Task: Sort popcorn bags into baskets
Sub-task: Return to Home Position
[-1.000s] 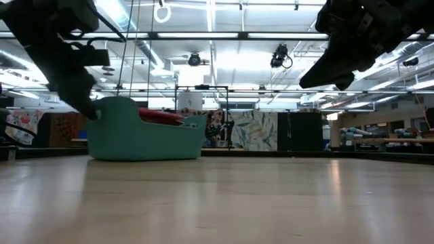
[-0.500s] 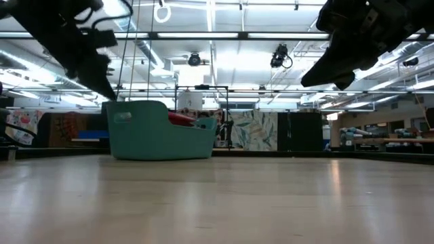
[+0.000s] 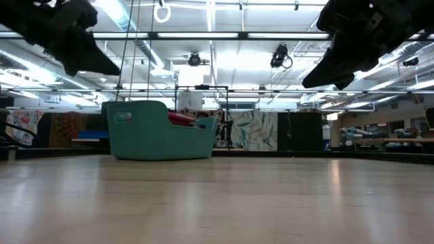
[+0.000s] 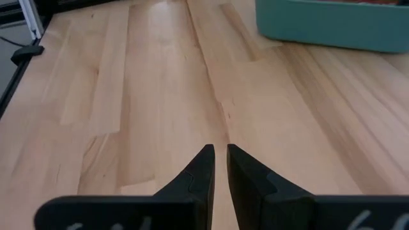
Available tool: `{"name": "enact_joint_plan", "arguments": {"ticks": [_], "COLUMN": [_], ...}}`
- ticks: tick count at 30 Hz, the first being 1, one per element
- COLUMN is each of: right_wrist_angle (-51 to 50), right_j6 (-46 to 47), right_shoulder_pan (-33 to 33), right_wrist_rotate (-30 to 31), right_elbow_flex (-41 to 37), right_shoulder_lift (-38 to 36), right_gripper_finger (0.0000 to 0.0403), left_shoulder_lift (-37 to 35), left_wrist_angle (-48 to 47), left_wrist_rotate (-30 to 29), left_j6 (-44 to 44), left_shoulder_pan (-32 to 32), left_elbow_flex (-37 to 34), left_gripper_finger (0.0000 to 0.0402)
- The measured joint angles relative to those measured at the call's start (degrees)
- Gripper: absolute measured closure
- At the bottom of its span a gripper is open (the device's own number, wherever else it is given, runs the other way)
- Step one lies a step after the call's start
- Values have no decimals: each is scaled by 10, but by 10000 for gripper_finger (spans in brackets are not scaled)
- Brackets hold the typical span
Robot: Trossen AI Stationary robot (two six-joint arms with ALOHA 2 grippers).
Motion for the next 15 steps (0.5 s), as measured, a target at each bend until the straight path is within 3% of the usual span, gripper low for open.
{"name": "enact_joint_plan", "arguments": {"ticks": [8,15], "right_wrist_angle": [4,51], "right_j6": [-17,-35], "right_shoulder_pan": [-24,-56], "right_wrist_rotate": [-4,-7], "right_elbow_flex": [-25,-83], "right_shoulder_lift": [-56,-138], "right_gripper_finger": [355,355], "left_shoulder_lift": [-130,-232], "left_wrist_angle": [141,161], "left_wrist_rotate": [39,45], "left_j6": [34,81], "left_shoulder_pan": [-6,17], "left_elbow_flex": [-119,-158], "left_gripper_finger": [398,400]}}
